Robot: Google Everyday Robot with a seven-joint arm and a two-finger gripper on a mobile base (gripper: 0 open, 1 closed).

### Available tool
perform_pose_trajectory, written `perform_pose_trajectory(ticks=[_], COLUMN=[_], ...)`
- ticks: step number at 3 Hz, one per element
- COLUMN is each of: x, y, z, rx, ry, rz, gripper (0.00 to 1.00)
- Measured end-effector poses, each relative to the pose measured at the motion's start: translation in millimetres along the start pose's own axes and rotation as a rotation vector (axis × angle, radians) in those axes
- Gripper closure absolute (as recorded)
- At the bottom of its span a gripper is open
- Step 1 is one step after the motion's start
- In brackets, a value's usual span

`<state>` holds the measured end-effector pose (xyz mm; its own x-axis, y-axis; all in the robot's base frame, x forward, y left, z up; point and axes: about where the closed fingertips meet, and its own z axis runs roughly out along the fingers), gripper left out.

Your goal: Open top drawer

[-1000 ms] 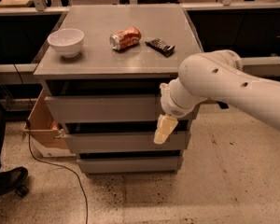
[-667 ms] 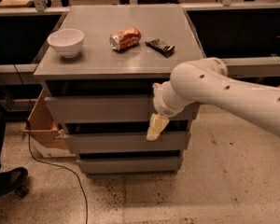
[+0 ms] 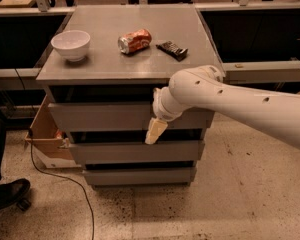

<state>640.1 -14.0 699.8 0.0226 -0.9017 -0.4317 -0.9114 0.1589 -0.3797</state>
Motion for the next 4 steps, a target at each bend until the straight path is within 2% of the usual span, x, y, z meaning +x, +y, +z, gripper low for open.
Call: perform_pose_trajectory(ticks=[2, 3, 4], x=[-10, -18, -39], y=[-13, -8, 4], z=[38, 51, 46], rx=[-0.031, -0.062, -0.096], ry=[-0.038, -0.069, -0.134], rz=[0.053, 0.083, 0.102], gripper=[0.00, 0.15, 0.46])
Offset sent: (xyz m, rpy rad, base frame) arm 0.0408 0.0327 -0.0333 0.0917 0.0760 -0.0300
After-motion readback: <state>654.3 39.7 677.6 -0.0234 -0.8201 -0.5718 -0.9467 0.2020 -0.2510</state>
